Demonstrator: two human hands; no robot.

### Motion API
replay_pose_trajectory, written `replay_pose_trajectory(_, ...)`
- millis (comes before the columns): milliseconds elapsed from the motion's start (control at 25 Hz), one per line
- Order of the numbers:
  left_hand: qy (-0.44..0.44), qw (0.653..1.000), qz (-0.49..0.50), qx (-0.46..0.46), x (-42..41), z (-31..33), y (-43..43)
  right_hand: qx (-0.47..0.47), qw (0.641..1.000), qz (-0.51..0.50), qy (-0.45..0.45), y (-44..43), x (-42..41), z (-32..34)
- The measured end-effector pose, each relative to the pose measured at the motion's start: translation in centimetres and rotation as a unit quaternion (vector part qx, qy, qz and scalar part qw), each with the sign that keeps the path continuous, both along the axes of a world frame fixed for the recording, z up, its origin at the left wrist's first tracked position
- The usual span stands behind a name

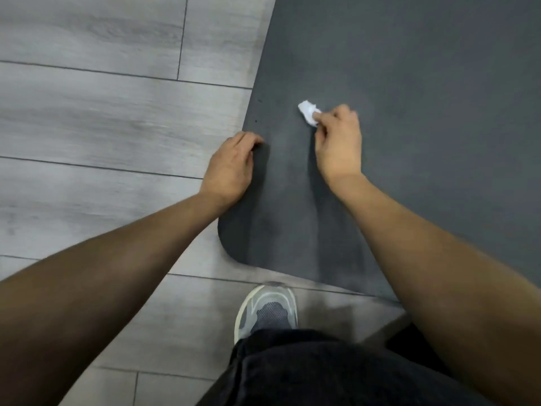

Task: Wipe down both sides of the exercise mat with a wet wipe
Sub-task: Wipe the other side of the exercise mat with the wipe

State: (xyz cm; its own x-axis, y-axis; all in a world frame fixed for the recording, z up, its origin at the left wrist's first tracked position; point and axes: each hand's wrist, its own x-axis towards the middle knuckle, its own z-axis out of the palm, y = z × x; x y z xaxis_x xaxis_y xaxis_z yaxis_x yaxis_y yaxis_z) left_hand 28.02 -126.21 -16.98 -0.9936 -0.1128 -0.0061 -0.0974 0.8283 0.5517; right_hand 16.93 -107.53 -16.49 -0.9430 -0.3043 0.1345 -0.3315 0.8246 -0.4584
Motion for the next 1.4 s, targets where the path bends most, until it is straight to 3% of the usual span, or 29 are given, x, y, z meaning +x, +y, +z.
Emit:
replay_pose_trajectory(80,0.012,0.998,0.040,0.038,-0.9,0.7,-0.6,-0.026,0.990,0.138,-0.008,-1.7,8.0,-0.1)
replay_pose_trajectory(200,-0.001,0.997,0.057,0.053,-1.8,1.4,-1.5,-0.043,0.938,0.341,-0.038,-1.2,17.7,0.2)
replay_pose_trajectory(280,-0.005,0.998,0.045,0.047,-1.6,1.5,-1.3,-0.013,0.890,0.454,-0.045,-0.6,15.7,0.5)
replay_pose_trajectory(320,0.000,0.998,0.045,0.050,-1.5,1.5,-1.2,-0.002,0.884,0.465,-0.044,-0.6,13.0,0.4)
replay_pose_trajectory(400,0.006,0.997,0.053,0.048,-1.2,1.2,-1.0,0.003,0.936,0.353,0.012,-1.1,6.1,0.2)
replay_pose_trajectory(480,-0.005,0.998,0.059,0.035,-0.9,1.1,-0.6,0.000,0.986,0.157,0.051,-1.3,0.8,0.3)
replay_pose_trajectory(560,-0.010,0.998,0.057,0.024,-1.1,1.2,-0.2,-0.012,0.996,0.084,0.030,-1.9,2.2,0.1)
replay_pose_trajectory(640,-0.004,0.998,0.060,0.000,-1.4,1.0,0.1,-0.028,0.984,0.177,0.009,-1.2,8.3,-0.1)
replay_pose_trajectory(760,-0.001,0.997,0.025,-0.077,-2.2,0.4,1.0,-0.002,0.914,0.404,-0.040,3.0,17.1,0.0)
replay_pose_trajectory(880,0.028,0.989,-0.035,-0.138,-2.8,-0.8,3.0,0.025,0.855,0.519,0.013,4.9,12.7,-0.7)
replay_pose_trajectory(960,0.023,0.989,-0.047,-0.140,-3.2,-1.7,3.6,0.039,0.883,0.457,0.097,4.6,5.5,-1.1)
replay_pose_trajectory(1040,-0.007,0.991,-0.035,-0.132,-3.2,-2.4,3.6,0.047,0.944,0.289,0.151,5.0,-2.6,-0.9)
replay_pose_trajectory(1120,-0.008,0.991,-0.032,-0.133,-3.0,-2.9,3.6,0.053,0.984,0.107,0.129,5.8,-7.9,-0.8)
replay_pose_trajectory(1200,-0.002,0.990,-0.032,-0.135,-3.0,-3.1,3.6,0.046,0.994,-0.006,0.098,4.6,-7.9,-1.3)
replay_pose_trajectory(1280,0.001,0.991,-0.023,-0.129,-2.9,-3.0,3.6,0.025,0.997,-0.017,0.066,2.9,-2.6,-1.9)
replay_pose_trajectory(1400,0.005,0.993,-0.019,-0.119,-3.0,-3.0,3.7,0.022,0.985,0.165,0.041,3.4,9.5,-1.7)
